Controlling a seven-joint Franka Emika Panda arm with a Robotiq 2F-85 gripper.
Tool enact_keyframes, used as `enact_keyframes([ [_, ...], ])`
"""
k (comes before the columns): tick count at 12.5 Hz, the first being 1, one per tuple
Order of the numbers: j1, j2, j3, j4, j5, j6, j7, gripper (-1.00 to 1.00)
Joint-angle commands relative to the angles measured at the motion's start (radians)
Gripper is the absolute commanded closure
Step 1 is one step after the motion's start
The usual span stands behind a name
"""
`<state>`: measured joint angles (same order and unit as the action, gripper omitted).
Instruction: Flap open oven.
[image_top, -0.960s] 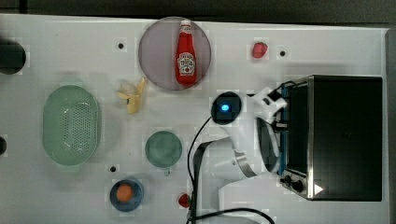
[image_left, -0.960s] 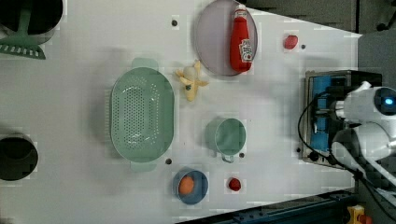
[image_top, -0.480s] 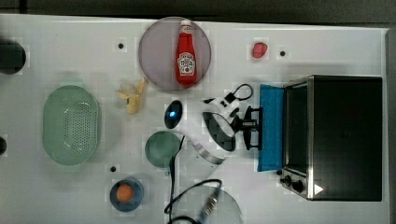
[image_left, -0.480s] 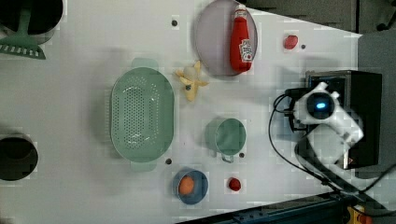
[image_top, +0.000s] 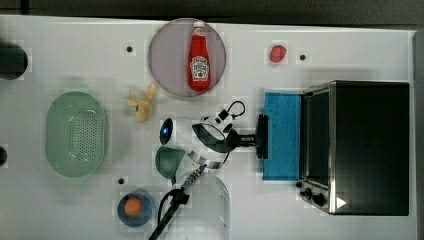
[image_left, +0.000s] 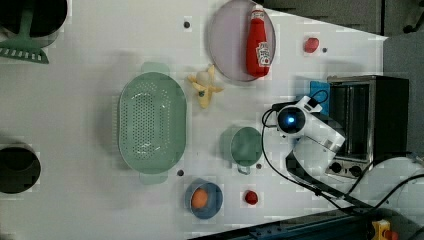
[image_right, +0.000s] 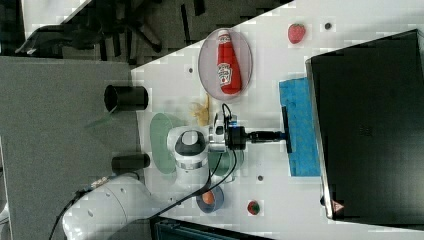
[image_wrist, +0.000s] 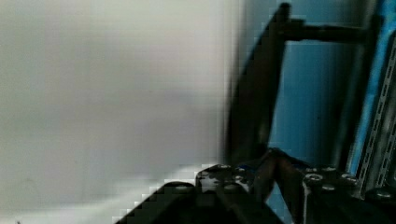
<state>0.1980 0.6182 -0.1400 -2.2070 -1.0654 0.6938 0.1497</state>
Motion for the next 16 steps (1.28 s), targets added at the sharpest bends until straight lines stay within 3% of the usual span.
enact_keyframes([
  [1, -0.011, -0.009, -0.01, 0.043, 0.003, 0.02, 0.076, 0.65],
  [5, -0.011, -0.04, -0.002, 0.07, 0.061, 0.087, 0.077, 0.65],
  [6, -0.011, -0.061, 0.006, 0.07, 0.137, 0.117, 0.077, 0.65],
  [12, -0.022, -0.314, 0.008, 0.07, 0.825, 0.105, 0.076, 0.65],
  [14, -0.027, -0.423, 0.004, 0.072, 0.952, 0.046, 0.067, 0.65],
  [16, -0.03, -0.528, -0.014, 0.087, 0.979, -0.037, 0.067, 0.65],
])
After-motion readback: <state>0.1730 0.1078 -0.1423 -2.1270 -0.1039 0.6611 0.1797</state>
